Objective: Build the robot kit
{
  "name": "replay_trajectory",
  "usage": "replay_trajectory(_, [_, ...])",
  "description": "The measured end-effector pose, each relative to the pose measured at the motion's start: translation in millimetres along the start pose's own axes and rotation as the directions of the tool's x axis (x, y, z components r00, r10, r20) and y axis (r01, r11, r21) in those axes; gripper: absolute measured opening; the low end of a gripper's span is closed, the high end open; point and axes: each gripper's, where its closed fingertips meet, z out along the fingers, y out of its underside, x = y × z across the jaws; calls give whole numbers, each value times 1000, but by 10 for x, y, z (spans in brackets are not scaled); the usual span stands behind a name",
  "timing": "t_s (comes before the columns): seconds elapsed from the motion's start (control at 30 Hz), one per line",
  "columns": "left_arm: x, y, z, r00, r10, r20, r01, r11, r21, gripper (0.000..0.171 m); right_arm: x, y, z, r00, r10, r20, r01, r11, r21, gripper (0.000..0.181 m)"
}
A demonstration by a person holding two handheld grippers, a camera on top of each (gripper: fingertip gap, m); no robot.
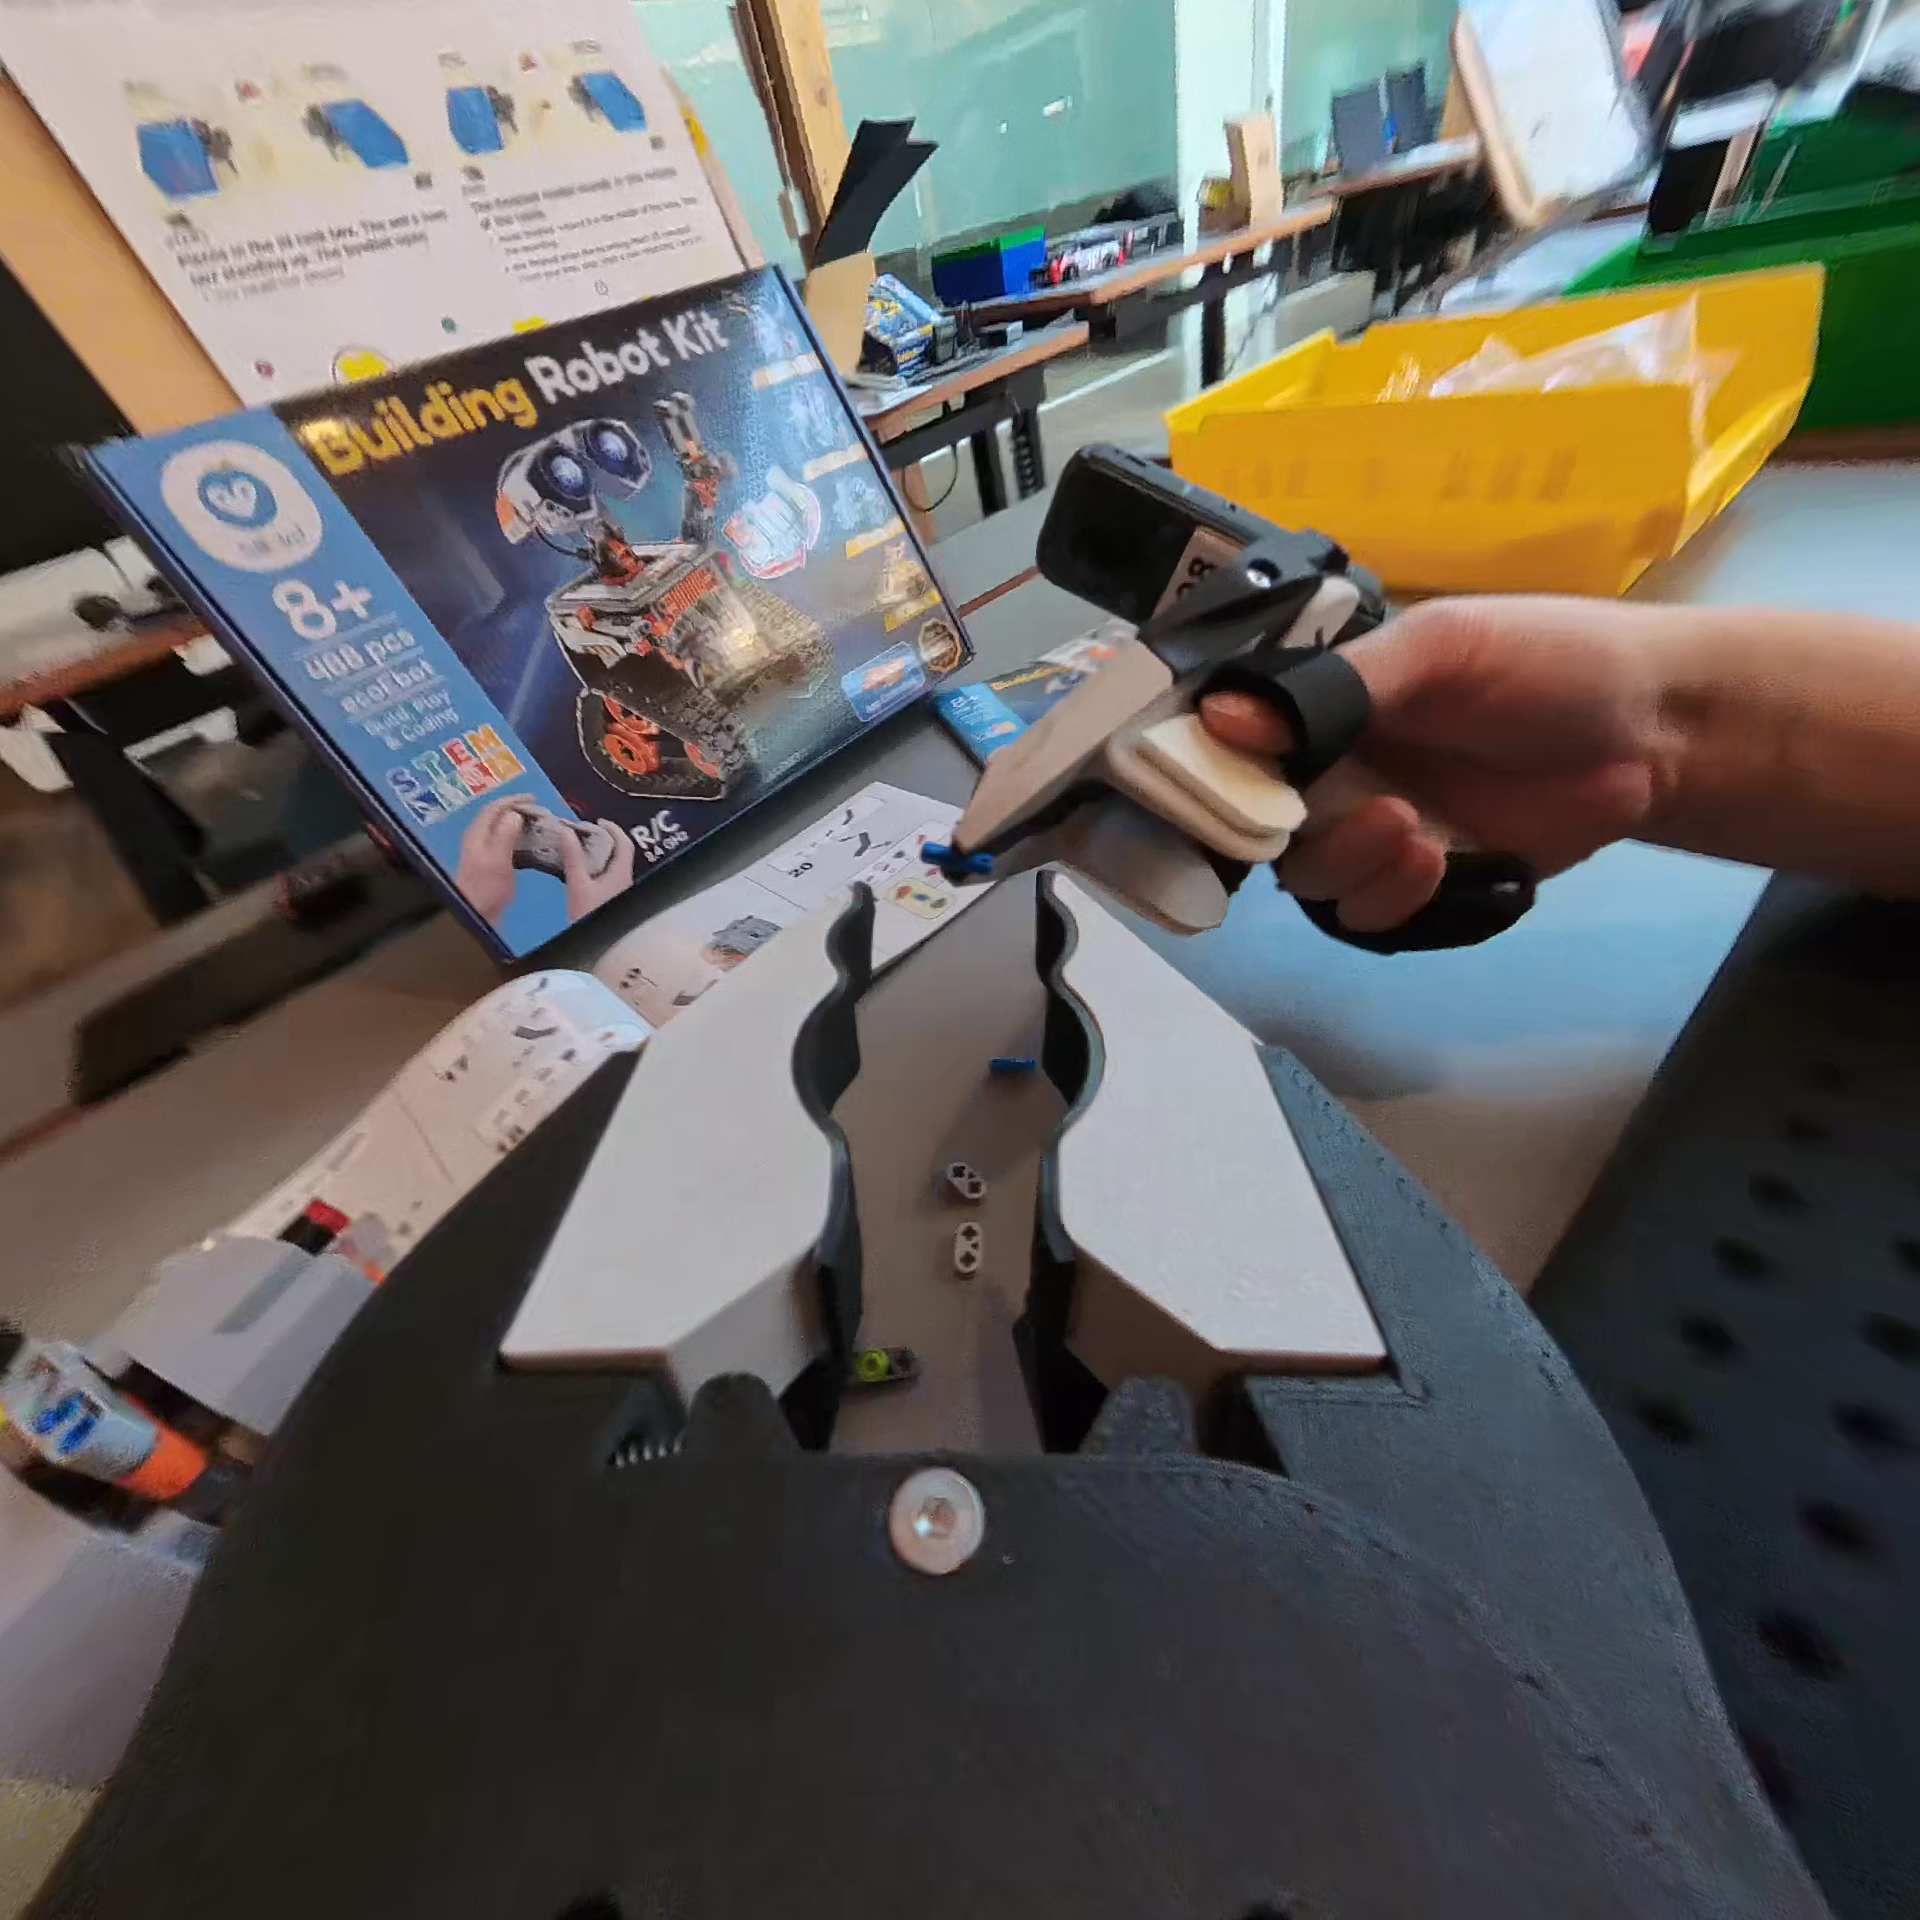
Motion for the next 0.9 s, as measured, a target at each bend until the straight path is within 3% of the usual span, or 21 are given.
replay_trajectory(0.1, [45, 35, 81, 991, 120, 55, -117, 991, -63, 25, -21, 21, 27, 998, 44, 39, -44, 999, 7, 4])
replay_trajectory(0.37, [63, 48, 155, 966, 239, 103, -229, 969, -97, 24, -97, 75, 35, 994, 67, 87, -66, 998, -17, 4])
replay_trajectory(0.67, [153, 169, 157, 967, 254, 24, -249, 961, -121, 14, -34, 246, 81, 992, 96, 86, -87, 990, -107, 4])
replay_trajectory(0.9, [102, 117, -29, 983, 184, 17, -182, 980, -85, 8, -59, 152, 19, 986, 117, 116, -109, 991, -72, 4])
